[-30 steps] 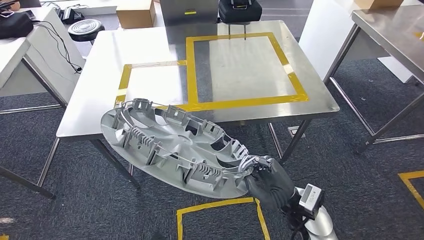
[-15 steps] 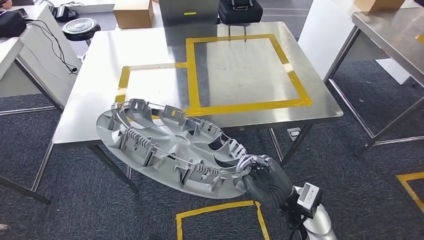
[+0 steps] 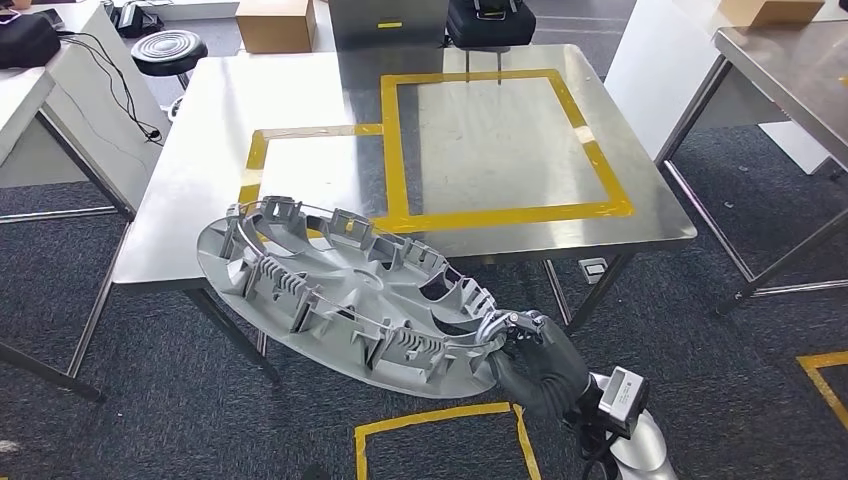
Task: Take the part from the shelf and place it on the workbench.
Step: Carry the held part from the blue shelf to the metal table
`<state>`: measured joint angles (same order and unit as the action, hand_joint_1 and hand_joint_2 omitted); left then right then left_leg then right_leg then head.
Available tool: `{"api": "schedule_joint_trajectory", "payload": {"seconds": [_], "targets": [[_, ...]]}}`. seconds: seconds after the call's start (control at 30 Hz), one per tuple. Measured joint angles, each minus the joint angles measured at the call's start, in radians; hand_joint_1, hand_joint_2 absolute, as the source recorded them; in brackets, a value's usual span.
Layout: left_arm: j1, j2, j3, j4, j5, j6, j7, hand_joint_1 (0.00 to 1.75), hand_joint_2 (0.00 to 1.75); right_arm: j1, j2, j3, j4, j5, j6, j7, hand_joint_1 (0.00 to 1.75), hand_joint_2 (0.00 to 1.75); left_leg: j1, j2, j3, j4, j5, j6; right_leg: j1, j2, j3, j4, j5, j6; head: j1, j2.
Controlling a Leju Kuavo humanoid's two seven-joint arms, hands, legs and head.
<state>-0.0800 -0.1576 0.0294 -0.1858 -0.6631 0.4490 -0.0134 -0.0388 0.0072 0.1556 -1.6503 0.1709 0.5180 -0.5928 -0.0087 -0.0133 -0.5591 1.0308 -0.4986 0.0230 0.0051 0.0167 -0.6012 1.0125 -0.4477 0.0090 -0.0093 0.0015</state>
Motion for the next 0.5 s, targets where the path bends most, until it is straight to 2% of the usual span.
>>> {"api": "schedule_joint_trajectory", "payload": {"seconds": [0.13, 0.33, 0.43, 0.47, 0.5], "targets": [[-0.001, 0.0, 0.0, 0.0, -0.005, -0.001, 0.004, 0.0, 1.75, 0.001, 0.0, 0.0, 0.0, 0.0, 0.0, 0.001, 1.75, 1.75, 0.001, 0.0, 0.0, 0.001, 0.0, 0.0, -0.001, 0.0, 0.0, 0.0, 0.0, 0.002, 0.0, 0.0], [0.0, 0.002, 0.0, 0.0, -0.015, -0.005, 0.012, 0.0, 1.75, 0.006, -0.002, 0.0, 0.0, 0.0, 0.0, 0.002, 1.75, 1.75, -0.004, 0.0, -0.001, 0.0, -0.003, 0.005, -0.006, 0.0, 0.0, -0.002, 0.0, 0.011, 0.0, 0.0], [0.0, 0.002, 0.0, 0.0, -0.016, -0.005, 0.012, 0.0, 1.75, 0.006, -0.002, 0.0, 0.001, -0.001, 0.001, 0.002, 1.75, 1.75, 0.0, 0.002, 0.008, -0.012, -0.003, 0.018, -0.006, 0.0, -0.001, 0.018, 0.006, 0.02, 0.0, 0.0], [0.0, 0.002, 0.0, 0.0, -0.016, -0.005, 0.011, 0.0, 1.75, 0.005, -0.002, 0.0, 0.001, -0.001, 0.001, 0.002, 1.75, 1.75, 0.003, 0.003, 0.015, -0.016, -0.002, 0.023, -0.006, -0.001, -0.008, 0.038, -0.002, 0.024, 0.001, 0.0], [0.0, 0.001, 0.0, 0.0, -0.016, -0.004, 0.01, 0.0, 1.75, 0.004, -0.003, 0.0, 0.001, -0.002, 0.002, 0.001, 1.75, 1.75, 0.005, 0.004, 0.022, -0.017, 0.0, 0.025, -0.007, -0.003, -0.025, 0.07, -0.022, 0.028, 0.003, 0.0]]}}
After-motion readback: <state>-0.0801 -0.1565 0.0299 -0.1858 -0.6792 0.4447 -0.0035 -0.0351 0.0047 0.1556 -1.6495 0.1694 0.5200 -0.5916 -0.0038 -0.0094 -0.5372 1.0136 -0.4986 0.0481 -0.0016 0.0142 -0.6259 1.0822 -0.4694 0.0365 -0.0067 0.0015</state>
